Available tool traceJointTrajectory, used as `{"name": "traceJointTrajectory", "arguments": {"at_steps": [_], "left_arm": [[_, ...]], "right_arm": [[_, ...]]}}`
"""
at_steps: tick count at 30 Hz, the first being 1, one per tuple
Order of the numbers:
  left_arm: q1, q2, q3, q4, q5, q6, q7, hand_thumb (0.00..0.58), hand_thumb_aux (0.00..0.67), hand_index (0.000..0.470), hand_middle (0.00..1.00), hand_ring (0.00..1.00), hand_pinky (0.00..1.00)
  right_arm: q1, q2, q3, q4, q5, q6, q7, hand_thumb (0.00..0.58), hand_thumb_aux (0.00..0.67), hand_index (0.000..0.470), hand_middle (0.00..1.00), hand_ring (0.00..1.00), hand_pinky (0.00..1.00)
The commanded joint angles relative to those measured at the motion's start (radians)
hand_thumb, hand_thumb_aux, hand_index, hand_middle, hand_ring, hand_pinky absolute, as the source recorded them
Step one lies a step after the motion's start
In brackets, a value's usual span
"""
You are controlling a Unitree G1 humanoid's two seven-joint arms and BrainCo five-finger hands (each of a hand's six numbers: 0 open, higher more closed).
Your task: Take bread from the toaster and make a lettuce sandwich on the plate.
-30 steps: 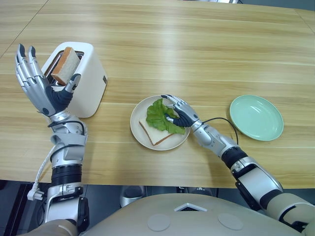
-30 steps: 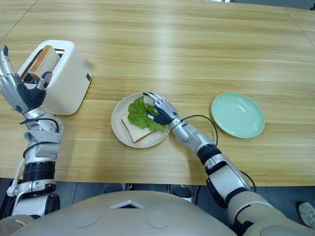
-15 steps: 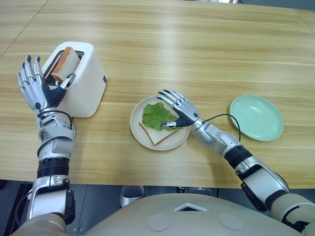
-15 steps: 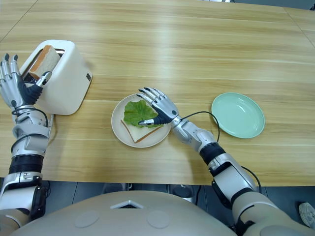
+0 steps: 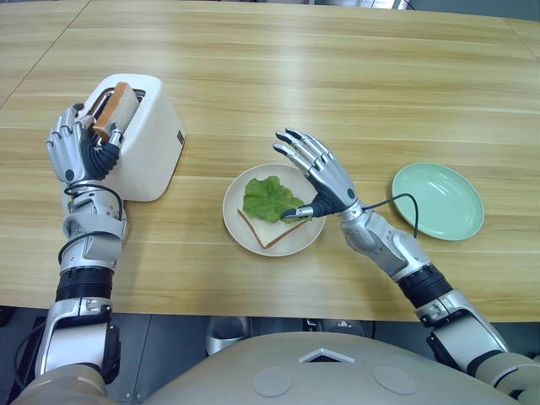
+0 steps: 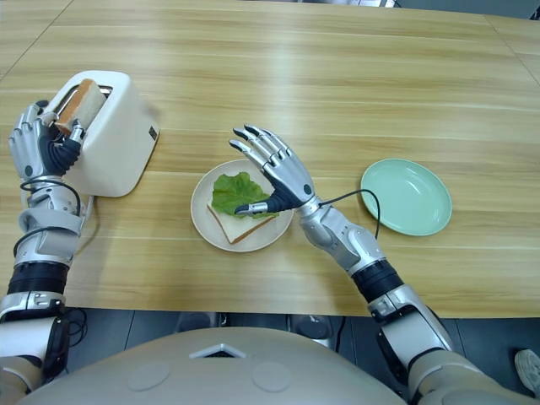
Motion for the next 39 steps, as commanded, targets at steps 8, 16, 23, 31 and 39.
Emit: {"name": "traceJointTrajectory", "arguments": {"at_steps": [8,16,23,31,39], "left_arm": [[-0.059,-0.003,0.083,0.066,-0.118,-0.160,0.138,0.580,0.670,0.460,1.00,1.00,1.00],[-0.121,-0.061,0.136,-0.157,-0.150,-0.450,0.314,0.580,0.670,0.460,1.00,1.00,1.00],[-0.074,-0.194,-0.127,-0.356,-0.336,-0.616,-0.044,0.580,0.670,0.460,1.00,1.00,1.00],[0.035,-0.403,-0.293,-0.211,-0.565,-0.528,-0.372,0.580,0.670,0.460,1.00,1.00,1.00],[0.177,-0.524,-0.323,-0.180,-0.565,-0.465,-0.469,0.580,0.670,0.460,1.00,1.00,1.00]], "right_arm": [[0.010,0.044,-0.085,-0.006,0.073,-0.031,-0.005,0.000,0.000,0.000,0.00,0.00,0.00],[-0.013,0.073,-0.104,0.101,0.028,-0.008,-0.075,0.000,0.000,0.000,0.00,0.00,0.00],[-0.013,0.057,-0.105,0.119,-0.005,0.010,-0.106,0.000,0.000,0.000,0.00,0.00,0.00],[0.031,-0.004,-0.135,0.003,0.021,-0.039,-0.094,0.000,0.000,0.000,0.00,0.00,0.00],[0.095,-0.080,-0.140,-0.084,0.031,-0.094,0.008,0.000,0.000,0.000,0.00,0.00,0.00]]}}
